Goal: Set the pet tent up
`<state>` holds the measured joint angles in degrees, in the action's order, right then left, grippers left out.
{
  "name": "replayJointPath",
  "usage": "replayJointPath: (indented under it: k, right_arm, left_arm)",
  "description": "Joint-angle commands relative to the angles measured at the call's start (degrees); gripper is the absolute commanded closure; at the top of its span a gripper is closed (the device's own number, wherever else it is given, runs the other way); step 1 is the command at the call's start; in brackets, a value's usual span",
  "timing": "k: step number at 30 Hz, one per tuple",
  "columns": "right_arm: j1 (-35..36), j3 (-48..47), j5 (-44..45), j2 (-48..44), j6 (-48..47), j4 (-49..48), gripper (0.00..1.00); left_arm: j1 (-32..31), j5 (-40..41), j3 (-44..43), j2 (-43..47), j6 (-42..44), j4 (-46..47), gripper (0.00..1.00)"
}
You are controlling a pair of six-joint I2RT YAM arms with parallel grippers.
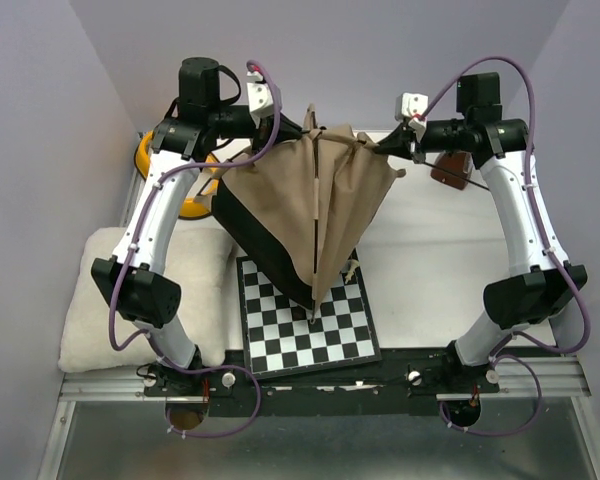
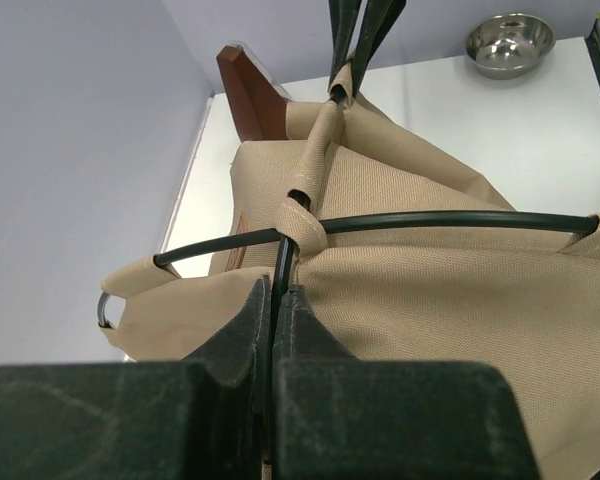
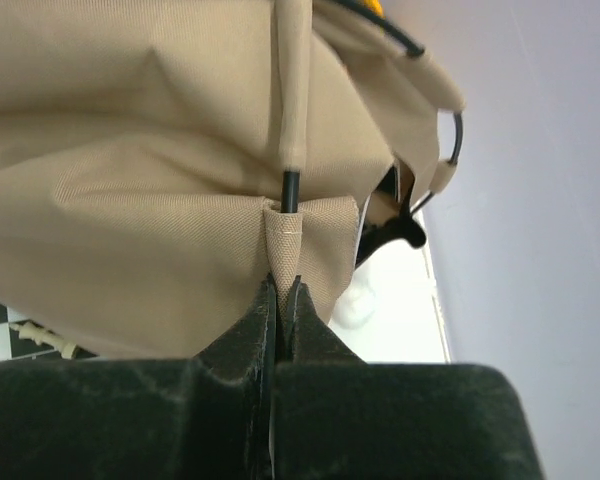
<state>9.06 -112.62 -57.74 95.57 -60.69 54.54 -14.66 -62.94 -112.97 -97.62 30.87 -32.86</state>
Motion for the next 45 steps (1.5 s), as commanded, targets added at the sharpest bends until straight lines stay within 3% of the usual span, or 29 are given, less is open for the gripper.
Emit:
replayJointPath:
  k: [1, 8, 17, 27, 30, 33, 37, 42, 45]
  right_arm:
    - [-8.7, 4.9, 9.8, -1.1, -6.8, 10.8, 0.95]
    - [-12.9, 10.7, 11.1, -0.4, -11.2, 11.3, 0.95]
    - [-19.3, 18.0, 14.1, 2.8, -16.0, 10.1, 0.96]
    - [-20.9, 21.0, 13.5, 4.0, -15.3, 8.4, 0.99]
    - [-20.3, 16.3, 7.5, 4.9, -9.2, 12.1, 0.99]
    - [-19.8, 13.5, 2.1, 3.6, -1.9, 12.3, 0.99]
    - [-19.9, 14.3, -3.8, -0.4, 9.1, 9.1, 0.99]
    - [-20.2, 20.9, -10.5, -7.1, 29.5, -3.4, 0.99]
    - [-20.1, 26.8, -12.6, -11.1, 48.9, -19.7, 0.99]
  left_arm:
    - [10.1, 6.3, -3.0, 1.1, 2.0, 1.4, 1.00]
    - [12.3, 6.4, -0.6, 1.6, 8.9, -3.3, 1.00]
    - [18.0, 7.7, 0.5, -0.6, 1.4, 4.2, 1.00]
    - [21.6, 11.4, 1.7, -4.2, -7.9, 14.3, 1.00]
    - [20.7, 10.6, 1.9, -4.4, -11.9, 17.7, 1.00]
    - [19.0, 12.2, -5.0, -6.4, -17.4, 14.9, 0.60]
    - [17.6, 15.0, -7.0, -4.7, -25.0, 16.4, 0.39]
    - [17.4, 19.5, -4.5, 0.1, -30.6, 20.5, 0.36]
    - [17.4, 19.9, -3.0, 2.6, -34.4, 21.5, 0.36]
